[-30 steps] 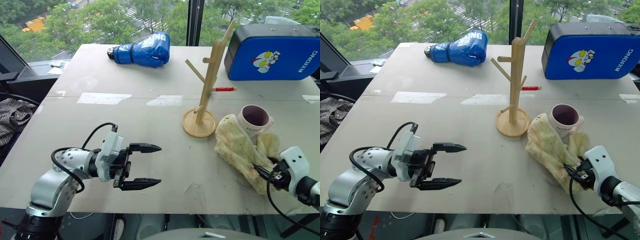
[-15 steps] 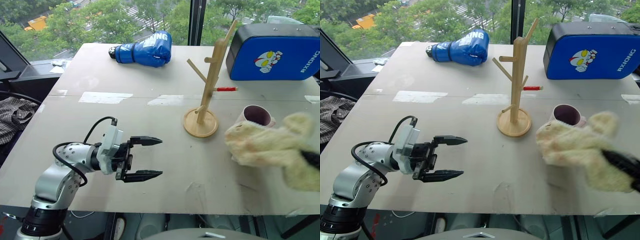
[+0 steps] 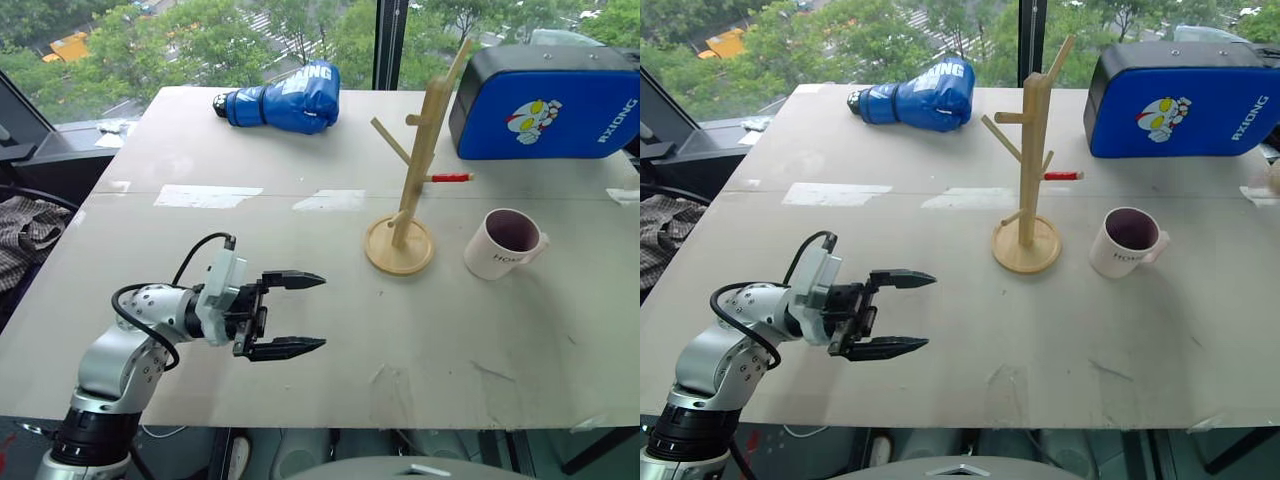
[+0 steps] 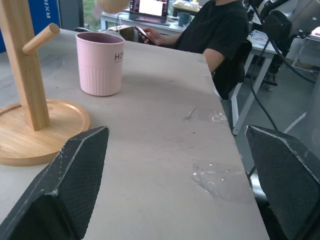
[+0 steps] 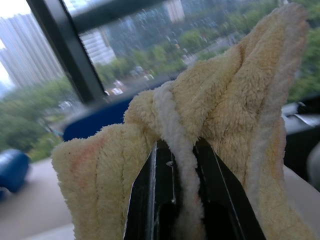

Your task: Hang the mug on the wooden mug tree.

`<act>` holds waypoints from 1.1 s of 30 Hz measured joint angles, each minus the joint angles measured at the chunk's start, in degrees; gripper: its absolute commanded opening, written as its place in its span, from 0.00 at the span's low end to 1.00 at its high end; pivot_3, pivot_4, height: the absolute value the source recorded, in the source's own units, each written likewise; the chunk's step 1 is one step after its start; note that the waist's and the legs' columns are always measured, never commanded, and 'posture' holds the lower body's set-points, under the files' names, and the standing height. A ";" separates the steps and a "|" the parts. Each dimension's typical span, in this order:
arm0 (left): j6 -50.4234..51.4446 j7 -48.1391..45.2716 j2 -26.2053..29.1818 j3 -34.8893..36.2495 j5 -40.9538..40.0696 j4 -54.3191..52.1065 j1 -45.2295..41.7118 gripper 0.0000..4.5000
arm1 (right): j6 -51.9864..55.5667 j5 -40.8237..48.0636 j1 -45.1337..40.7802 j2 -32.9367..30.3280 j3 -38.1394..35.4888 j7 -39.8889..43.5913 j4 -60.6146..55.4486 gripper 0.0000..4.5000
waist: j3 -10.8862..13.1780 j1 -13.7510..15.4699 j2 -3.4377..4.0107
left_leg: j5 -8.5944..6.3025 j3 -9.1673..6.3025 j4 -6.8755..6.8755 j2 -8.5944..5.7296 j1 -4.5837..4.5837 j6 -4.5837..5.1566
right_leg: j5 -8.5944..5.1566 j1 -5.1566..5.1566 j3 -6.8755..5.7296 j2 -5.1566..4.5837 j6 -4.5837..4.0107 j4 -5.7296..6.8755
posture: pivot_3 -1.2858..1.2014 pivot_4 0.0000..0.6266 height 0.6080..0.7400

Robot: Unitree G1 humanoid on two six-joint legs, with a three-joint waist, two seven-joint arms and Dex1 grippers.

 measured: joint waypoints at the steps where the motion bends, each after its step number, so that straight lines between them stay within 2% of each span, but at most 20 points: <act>1: -0.02 0.09 0.02 0.25 0.00 -0.14 0.48 1.00 | -1.98 -4.15 -1.19 0.29 3.70 -0.62 1.19 0.02 | -0.02 -0.19 0.03 | 0.00 0.02 0.00 0.01 0.04 0.00 | 0.00 0.01 0.02 0.01 0.00 0.00 | 0.52 0.24 1.00; 2: -0.02 0.21 -0.07 0.28 -0.03 -0.44 0.53 1.00 | -3.23 -7.45 -1.69 0.96 6.99 -1.10 2.30 0.02 | 0.00 -0.33 0.06 | 0.01 0.01 -0.01 0.01 -0.02 -0.01 | 0.00 -0.04 0.02 0.00 0.00 0.00 | 0.52 0.24 1.00; 3: 0.25 0.53 -0.02 0.45 -0.34 -1.15 0.63 1.00 | -6.13 -14.08 -5.42 3.80 13.84 -2.39 6.14 0.02 | 0.00 -0.61 0.05 | 0.01 0.04 -0.02 0.03 0.04 -0.02 | 0.00 -0.02 0.04 0.01 0.00 0.00 | 0.52 0.24 1.00; 5: 0.32 0.67 -0.06 0.55 -0.89 -1.64 0.33 1.00 | -7.44 -18.28 -6.81 5.32 18.41 -3.10 9.30 0.02 | 0.07 -0.57 0.34 | 0.02 0.11 -0.01 0.02 0.03 -0.03 | 0.01 -0.04 0.09 -0.02 0.00 0.02 | 0.52 0.24 1.00; 6: 0.36 0.88 -0.18 0.69 -1.34 -1.70 0.13 1.00 | -8.86 -21.61 -7.15 5.26 21.18 -2.59 11.20 0.08 | 0.05 -0.41 0.50 | 0.03 0.11 -0.01 0.01 0.02 -0.05 | 0.00 -0.04 0.08 -0.02 0.00 0.02 | 0.52 0.24 1.00; 8: 0.44 1.68 -1.72 0.98 -2.54 -1.69 -1.59 1.00 | -10.76 -26.84 -7.44 5.09 25.32 -1.46 13.96 0.25 | 0.06 -0.03 0.56 | 0.13 0.06 -0.01 0.01 -0.02 -0.23 | 0.00 -0.04 -0.01 0.00 0.00 0.00 | 0.52 0.24 1.00; 10: 0.58 2.49 -2.84 1.01 -3.78 -1.72 -2.72 1.00 | -10.94 -28.41 -7.48 4.83 25.88 -0.43 14.42 0.42 | 0.05 0.04 0.56 | 0.13 0.08 -0.01 0.01 -0.02 -0.24 | 0.00 -0.04 0.00 0.00 0.00 0.00 | 0.52 0.24 1.00; 14: 1.09 4.87 -4.88 1.32 -5.85 -2.10 -3.76 1.00 | -10.85 -29.87 -2.45 2.33 22.96 2.61 9.32 0.87 | 0.05 -0.04 0.57 | 0.12 0.04 -0.02 0.01 -0.04 -0.21 | 0.01 -0.03 0.00 0.00 0.01 -0.03 | 0.52 0.24 1.00; 16: 1.13 5.43 -5.29 1.37 -6.02 -2.10 -3.82 1.00 | -10.76 -30.00 0.24 1.99 20.89 3.76 6.37 0.99 | 0.05 -0.06 0.56 | 0.08 0.02 -0.04 0.02 -0.05 -0.14 | 0.01 -0.03 -0.01 0.02 0.01 -0.04 | 0.52 0.24 1.00; 20: 0.65 7.63 -7.36 1.54 -6.04 -1.72 -3.79 1.00 | -4.38 -25.72 10.98 1.76 11.71 7.72 -11.17 0.99 | 0.02 -0.18 0.63 | 0.01 -0.01 -0.04 0.02 0.00 -0.01 | 0.02 0.00 0.02 0.02 0.03 -0.01 | 0.52 0.24 1.00; 23: -0.06 8.84 -8.98 1.21 -5.46 -1.47 -3.91 1.00 | 0.62 -21.93 14.62 1.96 10.54 9.04 -26.14 0.99 | 0.05 -0.86 0.49 | 0.00 0.01 -0.05 0.11 0.08 -0.01 | 0.03 0.03 0.11 0.11 0.03 0.01 | 0.52 0.24 1.00; 25: -0.21 9.09 -9.36 0.85 -4.88 -1.44 -3.95 1.00 | 1.97 -22.04 11.93 3.16 12.55 6.44 -30.66 0.99 | 0.05 -0.97 0.25 | 0.01 0.03 -0.02 0.11 0.13 -0.02 | 0.04 0.08 0.12 0.12 0.05 0.00 | 0.52 0.24 1.00; 26: -0.24 9.19 -9.57 0.65 -4.48 -1.29 -3.97 1.00 | 2.15 -24.49 8.94 4.83 16.09 2.86 -30.59 0.99 | 0.02 -0.80 0.02 | 0.02 0.01 0.03 0.10 0.12 -0.03 | 0.04 0.08 0.10 0.13 0.06 0.00 | 0.52 0.24 1.00; 33: 0.00 9.09 -8.88 0.57 -4.47 -1.28 -3.64 1.00 | 2.03 -30.66 4.22 14.65 26.91 -4.46 -27.60 0.99 | 0.03 0.46 0.09 | 0.16 -0.07 0.05 0.01 -0.13 -0.29 | 0.04 -0.11 0.01 0.04 0.07 -0.05 | 0.52 0.24 1.00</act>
